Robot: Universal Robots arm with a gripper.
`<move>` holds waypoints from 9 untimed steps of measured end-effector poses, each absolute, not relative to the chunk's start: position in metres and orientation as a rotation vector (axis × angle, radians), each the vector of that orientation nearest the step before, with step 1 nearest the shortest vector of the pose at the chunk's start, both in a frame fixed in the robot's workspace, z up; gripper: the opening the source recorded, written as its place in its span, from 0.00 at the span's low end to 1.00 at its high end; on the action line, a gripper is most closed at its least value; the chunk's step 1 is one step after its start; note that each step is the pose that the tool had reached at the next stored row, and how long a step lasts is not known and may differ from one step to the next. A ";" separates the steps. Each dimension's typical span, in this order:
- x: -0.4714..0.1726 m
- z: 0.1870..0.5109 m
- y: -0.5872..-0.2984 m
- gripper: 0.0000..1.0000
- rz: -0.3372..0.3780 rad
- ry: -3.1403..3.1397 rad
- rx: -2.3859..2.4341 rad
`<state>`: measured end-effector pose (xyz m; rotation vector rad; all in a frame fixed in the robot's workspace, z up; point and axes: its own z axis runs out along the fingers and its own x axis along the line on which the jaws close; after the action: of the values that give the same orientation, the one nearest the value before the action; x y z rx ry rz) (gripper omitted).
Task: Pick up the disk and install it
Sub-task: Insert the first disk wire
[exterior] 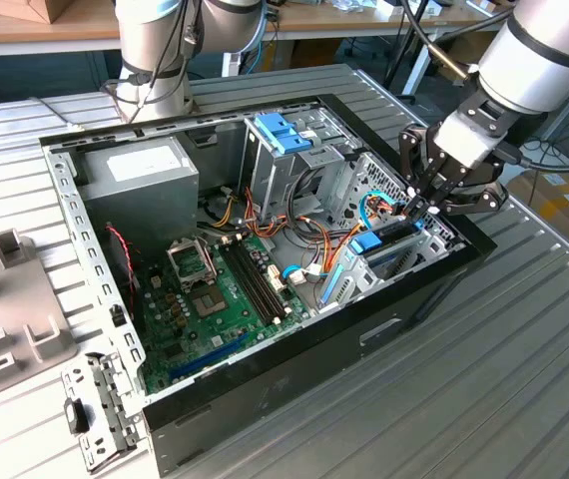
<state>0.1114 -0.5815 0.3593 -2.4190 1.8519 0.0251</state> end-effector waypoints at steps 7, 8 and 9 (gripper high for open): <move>0.111 0.358 -0.581 0.17 0.020 1.937 -2.350; 0.111 0.357 -0.581 0.17 0.015 2.019 -2.280; 0.111 0.357 -0.581 0.17 0.010 2.087 -2.217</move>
<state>0.1114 -0.5815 0.3568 -2.2174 2.0874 0.0103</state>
